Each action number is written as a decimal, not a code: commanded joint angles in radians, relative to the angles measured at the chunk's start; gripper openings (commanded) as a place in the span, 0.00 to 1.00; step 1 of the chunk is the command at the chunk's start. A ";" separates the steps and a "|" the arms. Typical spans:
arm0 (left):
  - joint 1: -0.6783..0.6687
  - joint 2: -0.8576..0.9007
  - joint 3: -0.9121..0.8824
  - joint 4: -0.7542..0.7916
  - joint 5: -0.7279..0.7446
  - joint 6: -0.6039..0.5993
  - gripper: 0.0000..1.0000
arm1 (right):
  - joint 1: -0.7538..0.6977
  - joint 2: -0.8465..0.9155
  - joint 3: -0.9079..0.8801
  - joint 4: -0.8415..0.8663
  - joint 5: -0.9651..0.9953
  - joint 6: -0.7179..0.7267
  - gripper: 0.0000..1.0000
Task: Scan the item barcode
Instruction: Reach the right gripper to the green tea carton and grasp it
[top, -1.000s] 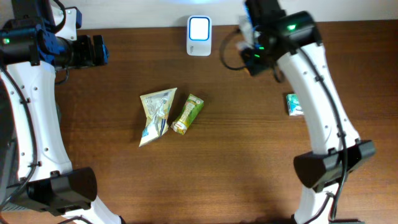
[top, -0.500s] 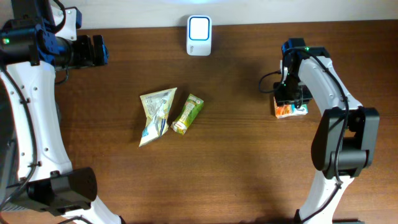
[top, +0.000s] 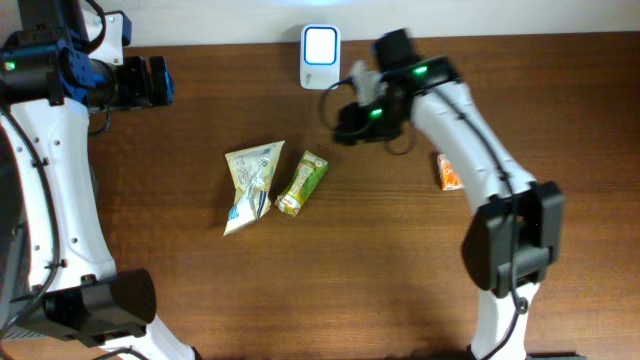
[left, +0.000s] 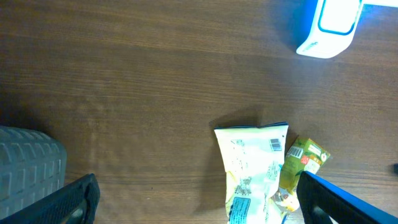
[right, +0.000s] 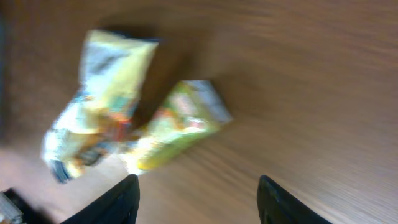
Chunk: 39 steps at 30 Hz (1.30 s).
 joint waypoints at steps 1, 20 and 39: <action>0.005 0.003 -0.002 0.002 -0.001 0.005 0.99 | 0.129 0.043 -0.016 0.069 -0.027 0.151 0.46; 0.005 0.003 -0.002 0.002 -0.001 0.005 0.99 | 0.260 0.175 -0.015 -0.019 0.187 0.290 0.17; 0.005 0.003 -0.002 0.002 -0.001 0.005 0.99 | 0.034 0.048 -0.013 0.114 0.095 -0.356 0.51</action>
